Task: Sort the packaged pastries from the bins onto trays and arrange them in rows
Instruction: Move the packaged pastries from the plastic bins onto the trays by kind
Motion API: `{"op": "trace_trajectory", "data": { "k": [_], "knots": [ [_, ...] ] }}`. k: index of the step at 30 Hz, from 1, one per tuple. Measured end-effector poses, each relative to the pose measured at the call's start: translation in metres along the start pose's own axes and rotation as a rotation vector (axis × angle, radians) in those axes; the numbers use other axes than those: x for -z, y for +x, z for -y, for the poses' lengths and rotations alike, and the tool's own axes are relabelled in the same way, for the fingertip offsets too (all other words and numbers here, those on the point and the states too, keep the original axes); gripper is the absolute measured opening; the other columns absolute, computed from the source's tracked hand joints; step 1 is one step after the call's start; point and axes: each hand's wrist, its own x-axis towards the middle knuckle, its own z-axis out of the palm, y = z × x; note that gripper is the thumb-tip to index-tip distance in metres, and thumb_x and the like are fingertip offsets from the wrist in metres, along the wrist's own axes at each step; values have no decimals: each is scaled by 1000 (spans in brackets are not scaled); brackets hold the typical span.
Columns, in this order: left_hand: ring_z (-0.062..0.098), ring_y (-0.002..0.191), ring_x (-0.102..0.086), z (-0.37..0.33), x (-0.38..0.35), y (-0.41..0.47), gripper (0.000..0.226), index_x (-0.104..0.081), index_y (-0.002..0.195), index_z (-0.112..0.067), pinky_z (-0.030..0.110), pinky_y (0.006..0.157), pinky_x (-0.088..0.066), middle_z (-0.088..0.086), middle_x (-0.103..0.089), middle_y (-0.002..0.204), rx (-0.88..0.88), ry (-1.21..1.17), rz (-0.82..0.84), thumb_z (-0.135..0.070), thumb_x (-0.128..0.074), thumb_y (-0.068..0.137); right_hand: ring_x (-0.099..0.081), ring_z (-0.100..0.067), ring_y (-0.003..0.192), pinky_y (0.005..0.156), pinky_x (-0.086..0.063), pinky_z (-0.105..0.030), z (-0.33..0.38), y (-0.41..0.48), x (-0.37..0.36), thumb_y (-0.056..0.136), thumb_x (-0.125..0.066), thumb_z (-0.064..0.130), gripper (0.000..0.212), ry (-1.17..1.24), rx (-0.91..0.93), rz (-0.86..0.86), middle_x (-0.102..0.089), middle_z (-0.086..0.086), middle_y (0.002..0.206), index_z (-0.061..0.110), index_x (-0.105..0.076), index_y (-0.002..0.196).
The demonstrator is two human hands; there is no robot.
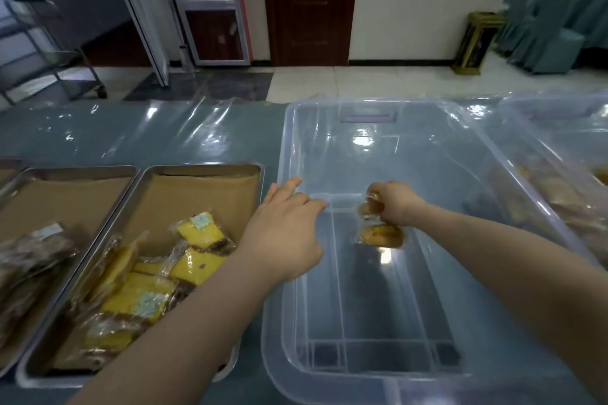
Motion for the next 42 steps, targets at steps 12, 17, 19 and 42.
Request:
{"op": "trace_trajectory", "data": {
  "k": [12, 17, 19, 42],
  "knots": [
    [13, 142, -13, 4, 11, -14, 54, -33, 143, -22, 25, 114, -7, -2, -30, 151, -9, -260, -255, -34, -49, 93, -52, -18, 91, 71, -39, -25, 53, -86, 108, 69, -69, 2, 57, 161, 164, -329, -55, 1, 108, 25, -55, 119],
    [-3, 135, -14, 14, 42, -42, 51, -35, 140, -30, 20, 107, -14, -18, -33, 140, 38, -439, -379, -34, -52, 92, -52, -6, 74, 57, -38, -13, 107, -132, 134, 66, -70, 2, 50, 358, 238, -469, -53, 20, 81, 27, -59, 107],
    [-10, 129, -15, 23, 53, -62, 50, -35, 139, -35, 20, 105, -16, -27, -29, 129, 55, -474, -416, -36, -51, 92, -53, -3, 73, 58, -38, -9, 137, -143, 137, 66, -70, 3, 50, 407, 252, -488, -54, 20, 82, 31, -57, 106],
    [-11, 112, -35, 399, 97, -563, 47, -40, 133, -40, 1, 87, -26, -24, -39, 128, 759, -363, -539, -29, -59, 90, -59, 0, 71, 49, -44, -11, 705, -193, -69, 69, -76, 7, 57, 562, 593, 3, -61, 16, 86, 33, -56, 116]
  ]
}}
